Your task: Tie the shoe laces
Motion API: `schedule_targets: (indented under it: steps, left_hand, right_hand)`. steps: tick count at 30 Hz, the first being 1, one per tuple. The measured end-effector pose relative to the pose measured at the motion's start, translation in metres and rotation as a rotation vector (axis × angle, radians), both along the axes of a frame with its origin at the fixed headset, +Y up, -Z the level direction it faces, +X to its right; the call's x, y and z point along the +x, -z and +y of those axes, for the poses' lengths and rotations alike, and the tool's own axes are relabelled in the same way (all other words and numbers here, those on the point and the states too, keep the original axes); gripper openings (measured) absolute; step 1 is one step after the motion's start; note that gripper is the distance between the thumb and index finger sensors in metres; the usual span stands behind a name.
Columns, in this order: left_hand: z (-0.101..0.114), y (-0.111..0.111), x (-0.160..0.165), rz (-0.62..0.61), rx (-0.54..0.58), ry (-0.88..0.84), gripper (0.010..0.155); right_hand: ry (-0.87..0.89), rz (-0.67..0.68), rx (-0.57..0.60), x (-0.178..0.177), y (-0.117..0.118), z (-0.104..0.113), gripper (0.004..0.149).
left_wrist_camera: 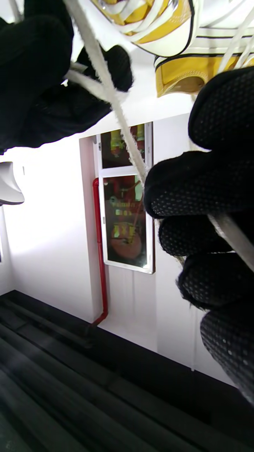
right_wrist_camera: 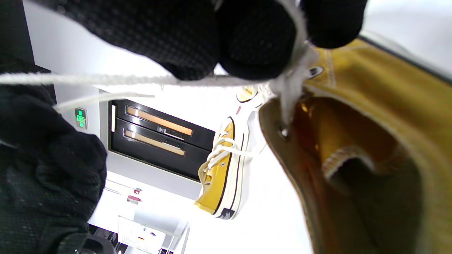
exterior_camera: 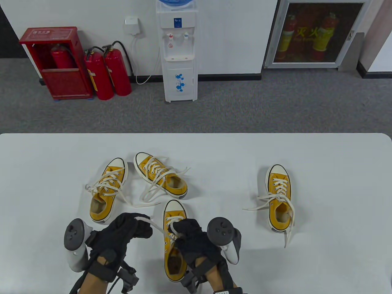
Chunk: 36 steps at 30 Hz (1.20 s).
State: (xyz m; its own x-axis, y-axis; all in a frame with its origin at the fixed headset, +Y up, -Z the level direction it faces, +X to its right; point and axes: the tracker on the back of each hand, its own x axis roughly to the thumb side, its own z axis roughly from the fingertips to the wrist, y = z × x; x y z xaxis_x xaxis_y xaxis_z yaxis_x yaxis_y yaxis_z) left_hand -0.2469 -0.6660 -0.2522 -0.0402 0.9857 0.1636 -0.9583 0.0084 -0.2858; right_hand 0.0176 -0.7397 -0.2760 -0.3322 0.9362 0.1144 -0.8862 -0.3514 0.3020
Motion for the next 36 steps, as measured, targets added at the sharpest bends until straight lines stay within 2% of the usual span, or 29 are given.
schedule_targets:
  steps: [8, 13, 16, 22, 27, 32, 36]
  left_hand:
    - [0.013, 0.003, 0.024, -0.085, 0.003, 0.023, 0.036]
    - [0.016, 0.018, 0.026, -0.047, -0.024, 0.088, 0.036]
    - [0.014, 0.033, 0.022, 0.002, -0.076, 0.205, 0.037]
    - [-0.01, 0.065, 0.023, 0.074, -0.19, 0.383, 0.037]
    - [-0.035, 0.082, 0.029, 0.064, -0.271, 0.567, 0.036]
    - [-0.054, 0.083, 0.037, 0.057, -0.268, 0.866, 0.034]
    - [-0.067, 0.075, 0.041, 0.043, -0.254, 0.961, 0.036]
  right_hand:
    - [-0.127, 0.072, 0.069, -0.01, -0.006, 0.008, 0.052]
    - [-0.206, 0.124, 0.152, -0.015, -0.012, 0.014, 0.046]
    - [-0.211, 0.158, 0.165, -0.016, -0.012, 0.015, 0.044]
    - [-0.107, 0.189, 0.104, -0.008, -0.007, 0.011, 0.043]
    - [-0.035, 0.179, 0.096, -0.001, -0.005, 0.009, 0.042]
    - [0.008, 0.167, 0.115, 0.0, -0.005, 0.008, 0.042]
    - [0.046, 0.137, 0.145, 0.001, -0.005, 0.005, 0.043]
